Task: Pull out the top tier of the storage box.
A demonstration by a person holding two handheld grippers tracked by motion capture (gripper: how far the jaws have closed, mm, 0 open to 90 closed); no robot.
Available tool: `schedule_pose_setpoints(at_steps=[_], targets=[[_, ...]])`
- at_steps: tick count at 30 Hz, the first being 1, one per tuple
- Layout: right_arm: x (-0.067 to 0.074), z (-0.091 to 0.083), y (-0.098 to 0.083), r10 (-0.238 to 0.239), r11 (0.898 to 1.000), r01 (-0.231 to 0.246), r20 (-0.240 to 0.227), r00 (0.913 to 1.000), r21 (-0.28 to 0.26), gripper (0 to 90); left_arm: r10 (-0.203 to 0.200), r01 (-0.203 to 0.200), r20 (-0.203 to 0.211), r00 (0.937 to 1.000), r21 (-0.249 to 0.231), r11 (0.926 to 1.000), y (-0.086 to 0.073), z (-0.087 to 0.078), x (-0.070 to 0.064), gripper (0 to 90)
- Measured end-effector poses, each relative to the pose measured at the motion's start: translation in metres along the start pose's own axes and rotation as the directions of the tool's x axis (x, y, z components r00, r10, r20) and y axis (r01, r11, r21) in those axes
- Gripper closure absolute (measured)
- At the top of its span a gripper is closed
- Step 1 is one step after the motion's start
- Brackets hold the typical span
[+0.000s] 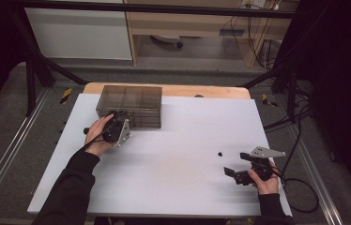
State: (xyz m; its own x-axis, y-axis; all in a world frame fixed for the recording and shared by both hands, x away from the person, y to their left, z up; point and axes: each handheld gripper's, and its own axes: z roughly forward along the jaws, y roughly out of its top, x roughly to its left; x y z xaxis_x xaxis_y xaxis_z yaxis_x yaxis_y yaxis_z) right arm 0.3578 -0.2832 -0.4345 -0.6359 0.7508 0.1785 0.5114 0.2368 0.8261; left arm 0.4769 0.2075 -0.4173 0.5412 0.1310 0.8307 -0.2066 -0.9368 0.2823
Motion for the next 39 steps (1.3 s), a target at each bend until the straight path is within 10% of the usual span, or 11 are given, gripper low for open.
schedule_pose_setpoints(at_steps=[39], targets=[[-0.0001, -0.0001, 0.0002, 0.001, 1.000, -0.001, -0.003, 1.0000, 0.001, 0.7, 0.142, -0.139, -0.144, 0.9794, 0.032, 0.9898, 0.0016, 0.0012, -0.0099, 61.2]])
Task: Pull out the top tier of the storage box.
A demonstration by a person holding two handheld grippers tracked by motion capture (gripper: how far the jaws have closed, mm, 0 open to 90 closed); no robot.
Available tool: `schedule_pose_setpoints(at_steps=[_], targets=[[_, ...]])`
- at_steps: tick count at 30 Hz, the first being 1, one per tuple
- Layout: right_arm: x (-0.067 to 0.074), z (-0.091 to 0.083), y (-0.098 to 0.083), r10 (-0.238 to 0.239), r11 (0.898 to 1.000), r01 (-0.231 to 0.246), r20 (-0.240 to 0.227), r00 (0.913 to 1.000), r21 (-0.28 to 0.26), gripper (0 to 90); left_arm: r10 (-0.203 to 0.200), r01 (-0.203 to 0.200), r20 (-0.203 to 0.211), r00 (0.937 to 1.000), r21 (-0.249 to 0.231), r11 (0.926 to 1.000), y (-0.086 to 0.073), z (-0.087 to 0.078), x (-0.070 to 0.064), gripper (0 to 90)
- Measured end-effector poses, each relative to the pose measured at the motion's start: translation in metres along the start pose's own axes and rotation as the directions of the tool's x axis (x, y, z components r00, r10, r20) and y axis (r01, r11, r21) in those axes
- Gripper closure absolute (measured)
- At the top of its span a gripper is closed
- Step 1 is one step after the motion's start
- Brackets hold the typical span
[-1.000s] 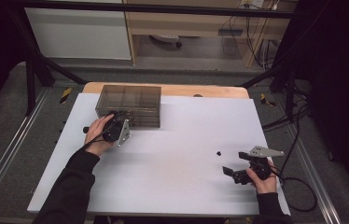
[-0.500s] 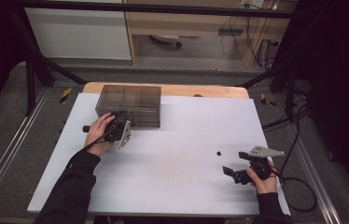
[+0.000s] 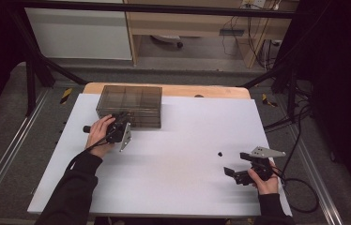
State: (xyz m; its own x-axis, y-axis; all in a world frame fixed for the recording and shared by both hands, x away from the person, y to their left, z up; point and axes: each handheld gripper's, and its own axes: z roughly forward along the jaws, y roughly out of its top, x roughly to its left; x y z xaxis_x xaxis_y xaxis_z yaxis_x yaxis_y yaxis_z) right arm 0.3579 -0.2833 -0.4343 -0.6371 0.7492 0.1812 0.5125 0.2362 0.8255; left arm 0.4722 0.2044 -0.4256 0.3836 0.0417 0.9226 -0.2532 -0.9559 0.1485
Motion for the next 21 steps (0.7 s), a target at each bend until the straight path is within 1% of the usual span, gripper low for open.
schedule_pose_setpoints(at_steps=[6, 15, 19, 21], targets=[[0.0001, 0.0000, 0.0000, 0.001, 1.000, -0.001, 0.000, 1.0000, 0.000, 0.7, 0.037, -0.037, -0.036, 0.9987, 0.009, 0.9993, 0.0006, 0.0004, -0.0030, 65.5], [0.0000, -0.0001, 0.0000, 0.001, 1.000, -0.001, 0.000, 1.0000, -0.002, 0.7, 0.069, -0.068, -0.069, 0.9952, 0.020, 0.9975, 0.0036, 0.0013, -0.0064, 68.2], [0.0001, 0.0000, -0.0001, 0.001, 1.000, -0.001, -0.001, 1.0000, 0.000, 0.7, 0.100, -0.097, -0.088, 0.9911, 0.033, 0.9947, 0.0056, 0.0019, -0.0083, 70.1], [0.0000, 0.0000, 0.0000, 0.001, 1.000, -0.001, 0.000, 1.0000, -0.002, 0.7, 0.098, -0.095, -0.101, 0.9901, 0.030, 0.9950, 0.0047, 0.0018, -0.0091, 72.0]])
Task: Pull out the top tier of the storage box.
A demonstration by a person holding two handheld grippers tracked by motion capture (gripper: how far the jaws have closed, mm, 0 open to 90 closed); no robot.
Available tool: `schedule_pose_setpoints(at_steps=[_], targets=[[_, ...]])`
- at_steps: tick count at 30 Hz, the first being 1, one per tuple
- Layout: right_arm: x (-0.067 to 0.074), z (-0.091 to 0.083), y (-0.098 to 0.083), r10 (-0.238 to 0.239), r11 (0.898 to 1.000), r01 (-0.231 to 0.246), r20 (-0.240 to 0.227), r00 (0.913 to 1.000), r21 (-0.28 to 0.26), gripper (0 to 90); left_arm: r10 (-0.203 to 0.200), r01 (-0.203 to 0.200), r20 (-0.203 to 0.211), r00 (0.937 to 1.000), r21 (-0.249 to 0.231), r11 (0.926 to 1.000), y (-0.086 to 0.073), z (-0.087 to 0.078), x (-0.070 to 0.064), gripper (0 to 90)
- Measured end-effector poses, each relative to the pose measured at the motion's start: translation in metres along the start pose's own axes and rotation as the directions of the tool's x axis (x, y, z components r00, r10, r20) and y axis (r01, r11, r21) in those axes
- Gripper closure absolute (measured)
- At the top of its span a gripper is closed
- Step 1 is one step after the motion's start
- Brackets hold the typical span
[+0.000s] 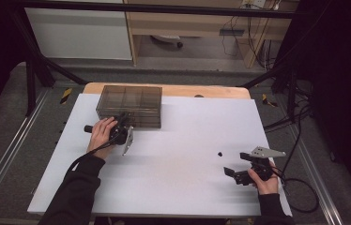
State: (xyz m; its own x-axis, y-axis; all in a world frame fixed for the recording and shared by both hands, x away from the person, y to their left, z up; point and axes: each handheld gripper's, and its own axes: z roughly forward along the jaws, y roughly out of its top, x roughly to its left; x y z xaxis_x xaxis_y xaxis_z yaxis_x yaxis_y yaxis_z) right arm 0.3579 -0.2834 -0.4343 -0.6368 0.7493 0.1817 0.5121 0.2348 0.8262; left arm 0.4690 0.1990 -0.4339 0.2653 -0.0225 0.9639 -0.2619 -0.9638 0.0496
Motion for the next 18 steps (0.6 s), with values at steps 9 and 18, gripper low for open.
schedule_pose_setpoints(at_steps=[9, 18], targets=[[0.0000, -0.0004, 0.0002, 0.003, 1.000, -0.003, -0.001, 1.0000, -0.002, 0.7, 0.010, -0.011, -0.036, 0.9993, -0.007, 0.9999, -0.0027, -0.0001, -0.0033, 76.4], [0.0002, -0.0004, 0.0001, 0.005, 1.000, -0.005, -0.001, 1.0000, 0.001, 0.6, 0.026, -0.026, -0.062, 0.9977, -0.003, 0.9997, -0.0026, 0.0002, -0.0056, 79.4]])
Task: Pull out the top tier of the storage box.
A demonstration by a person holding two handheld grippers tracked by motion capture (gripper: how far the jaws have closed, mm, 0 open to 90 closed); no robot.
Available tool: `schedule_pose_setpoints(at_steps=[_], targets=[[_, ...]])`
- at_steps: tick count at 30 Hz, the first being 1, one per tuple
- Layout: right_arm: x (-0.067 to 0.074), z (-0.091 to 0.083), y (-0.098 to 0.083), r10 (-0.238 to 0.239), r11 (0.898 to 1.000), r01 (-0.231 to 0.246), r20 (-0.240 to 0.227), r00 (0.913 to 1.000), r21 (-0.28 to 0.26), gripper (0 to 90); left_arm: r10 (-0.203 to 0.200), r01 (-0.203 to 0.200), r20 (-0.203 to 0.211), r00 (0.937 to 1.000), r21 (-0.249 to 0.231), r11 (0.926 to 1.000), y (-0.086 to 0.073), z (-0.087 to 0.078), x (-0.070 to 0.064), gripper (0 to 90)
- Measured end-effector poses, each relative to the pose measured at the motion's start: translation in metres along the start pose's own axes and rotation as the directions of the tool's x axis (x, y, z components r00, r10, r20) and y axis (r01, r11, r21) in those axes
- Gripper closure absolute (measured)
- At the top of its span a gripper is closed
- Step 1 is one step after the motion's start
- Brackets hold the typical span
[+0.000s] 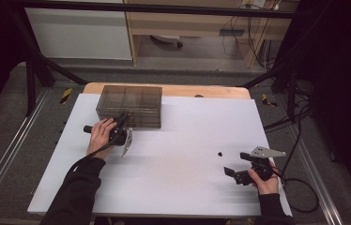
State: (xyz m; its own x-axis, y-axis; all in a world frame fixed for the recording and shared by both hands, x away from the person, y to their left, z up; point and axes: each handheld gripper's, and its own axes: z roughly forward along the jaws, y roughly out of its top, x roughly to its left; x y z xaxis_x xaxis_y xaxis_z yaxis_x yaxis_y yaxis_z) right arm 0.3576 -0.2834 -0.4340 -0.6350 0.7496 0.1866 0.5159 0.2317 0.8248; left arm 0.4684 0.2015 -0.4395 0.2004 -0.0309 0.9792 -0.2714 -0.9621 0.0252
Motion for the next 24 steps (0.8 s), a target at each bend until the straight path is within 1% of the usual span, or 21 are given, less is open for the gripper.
schedule_pose_setpoints(at_steps=[3, 7, 11, 16, 20, 24], targets=[[-0.0003, -0.0002, 0.0001, -0.001, 1.000, 0.001, 0.000, 1.0000, -0.004, 0.7, 0.015, -0.015, -0.006, 0.9999, 0.003, 0.9999, 0.0006, 0.0002, -0.0007, 79.7], [-0.0003, -0.0002, 0.0002, -0.001, 1.000, 0.001, -0.002, 1.0000, -0.004, 0.7, 0.020, -0.020, -0.006, 0.9998, 0.004, 0.9998, 0.0006, 0.0003, -0.0009, 80.0], [-0.0002, 0.0000, 0.0002, -0.001, 1.000, 0.001, -0.002, 1.0000, -0.002, 0.7, 0.042, -0.042, -0.014, 0.9990, 0.010, 0.9991, 0.0018, 0.0006, -0.0016, 80.3], [-0.0002, -0.0002, 0.0001, -0.001, 1.000, 0.001, -0.003, 1.0000, -0.004, 0.7, 0.046, -0.046, -0.012, 0.9989, 0.014, 0.9988, 0.0017, 0.0001, -0.0018, 80.5], [-0.0002, -0.0002, 0.0001, -0.002, 1.000, 0.002, -0.003, 1.0000, -0.003, 0.7, 0.041, -0.041, -0.014, 0.9991, 0.009, 0.9991, 0.0016, 0.0004, -0.0020, 80.5], [-0.0002, 0.0002, 0.0000, -0.004, 1.000, 0.004, -0.003, 1.0000, 0.000, 0.7, 0.052, -0.052, -0.013, 0.9985, 0.015, 0.9985, 0.0022, -0.0002, -0.0022, 80.6]])
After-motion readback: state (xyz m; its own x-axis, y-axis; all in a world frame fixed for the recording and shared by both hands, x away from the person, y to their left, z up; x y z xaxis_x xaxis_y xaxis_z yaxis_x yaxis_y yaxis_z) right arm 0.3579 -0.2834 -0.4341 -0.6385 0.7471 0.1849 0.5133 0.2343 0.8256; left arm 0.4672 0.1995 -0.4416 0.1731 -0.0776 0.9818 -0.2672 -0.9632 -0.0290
